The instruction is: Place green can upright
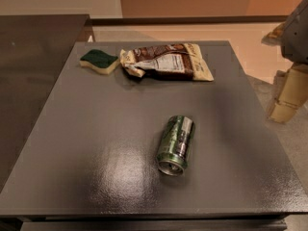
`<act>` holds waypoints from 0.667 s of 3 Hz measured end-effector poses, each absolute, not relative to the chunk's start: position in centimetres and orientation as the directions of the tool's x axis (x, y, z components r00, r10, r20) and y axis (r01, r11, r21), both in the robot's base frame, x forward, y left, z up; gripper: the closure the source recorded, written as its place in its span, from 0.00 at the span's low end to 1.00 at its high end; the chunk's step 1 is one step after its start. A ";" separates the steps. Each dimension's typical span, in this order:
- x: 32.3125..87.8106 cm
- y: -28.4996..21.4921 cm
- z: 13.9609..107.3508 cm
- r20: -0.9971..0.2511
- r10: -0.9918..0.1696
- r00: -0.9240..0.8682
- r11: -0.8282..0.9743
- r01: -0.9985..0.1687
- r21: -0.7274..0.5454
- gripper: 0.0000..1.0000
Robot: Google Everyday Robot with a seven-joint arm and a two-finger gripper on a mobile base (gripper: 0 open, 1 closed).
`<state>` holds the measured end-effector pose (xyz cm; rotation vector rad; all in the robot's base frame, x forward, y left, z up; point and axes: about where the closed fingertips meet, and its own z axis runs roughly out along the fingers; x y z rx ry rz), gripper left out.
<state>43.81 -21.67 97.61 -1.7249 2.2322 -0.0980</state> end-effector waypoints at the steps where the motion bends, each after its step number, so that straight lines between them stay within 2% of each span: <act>1: 43.8 -21.7 97.6 -0.207 -0.953 -0.222 0.270 -0.931 -0.245 0.00; 2: 43.9 -20.9 97.7 -0.219 -0.961 -0.171 0.224 -0.942 -0.250 0.00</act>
Offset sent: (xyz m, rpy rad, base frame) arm 0.0011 0.0185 -0.0044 0.0304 0.0030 0.1366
